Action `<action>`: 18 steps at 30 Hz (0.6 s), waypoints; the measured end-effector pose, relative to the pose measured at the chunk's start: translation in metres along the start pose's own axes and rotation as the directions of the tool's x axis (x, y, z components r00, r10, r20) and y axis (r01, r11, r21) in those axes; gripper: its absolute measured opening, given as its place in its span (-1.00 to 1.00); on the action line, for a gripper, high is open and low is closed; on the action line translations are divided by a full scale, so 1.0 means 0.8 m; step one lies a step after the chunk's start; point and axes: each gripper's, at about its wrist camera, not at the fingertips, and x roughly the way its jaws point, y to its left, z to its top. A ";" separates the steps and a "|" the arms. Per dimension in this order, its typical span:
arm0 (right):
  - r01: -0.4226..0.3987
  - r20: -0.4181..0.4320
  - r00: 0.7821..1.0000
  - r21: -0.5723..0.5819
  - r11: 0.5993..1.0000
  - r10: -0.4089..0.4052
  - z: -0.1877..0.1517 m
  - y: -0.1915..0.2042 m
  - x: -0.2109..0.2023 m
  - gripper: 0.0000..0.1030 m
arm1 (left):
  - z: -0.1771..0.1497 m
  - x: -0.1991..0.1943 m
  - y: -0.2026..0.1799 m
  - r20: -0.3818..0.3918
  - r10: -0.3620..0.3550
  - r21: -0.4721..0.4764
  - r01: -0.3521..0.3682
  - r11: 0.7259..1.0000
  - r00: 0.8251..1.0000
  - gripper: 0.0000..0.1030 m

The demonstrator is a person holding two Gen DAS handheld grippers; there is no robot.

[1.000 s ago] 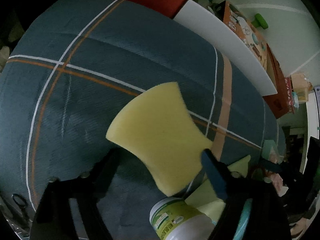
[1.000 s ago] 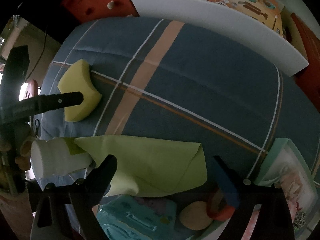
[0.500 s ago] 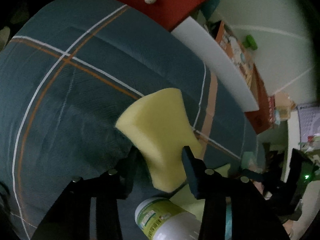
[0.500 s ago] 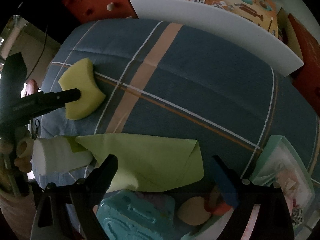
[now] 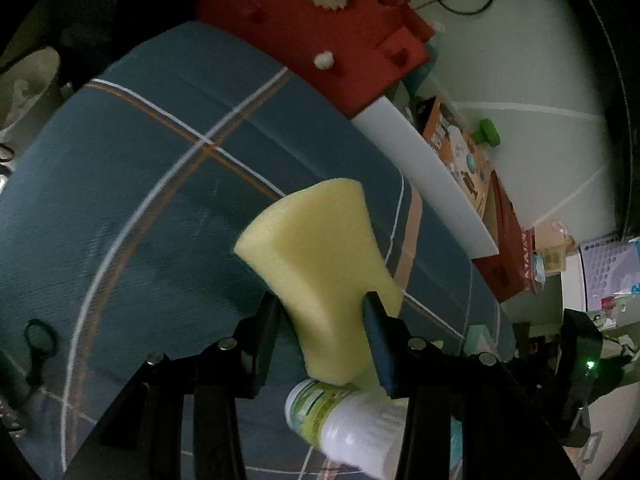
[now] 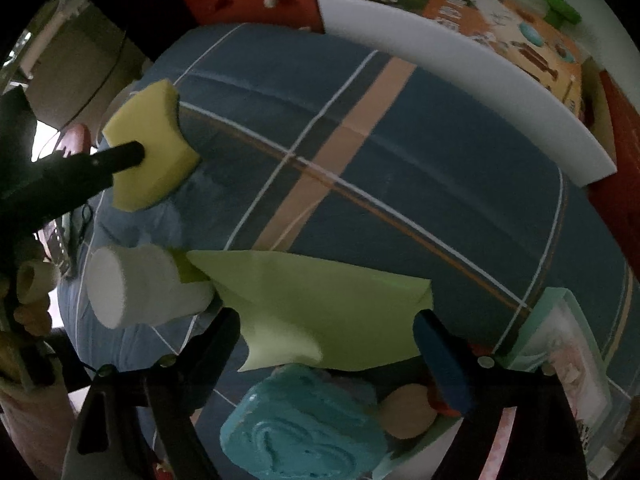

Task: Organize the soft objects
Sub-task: 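Hold the yellow sponge in the left tool while the right tool grasps the green cloth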

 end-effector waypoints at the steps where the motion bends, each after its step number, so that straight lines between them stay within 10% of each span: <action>1: 0.000 -0.006 1.000 -0.011 1.000 0.000 0.000 0.005 0.002 0.73 | -0.003 -0.005 0.003 0.008 -0.001 -0.001 0.001 1.000 1.000 -0.15; 18: 0.103 -0.078 0.990 -0.154 0.983 -0.116 0.022 0.080 0.049 0.50 | -0.045 -0.035 0.043 0.071 0.030 -0.012 -0.029 1.000 0.997 -0.15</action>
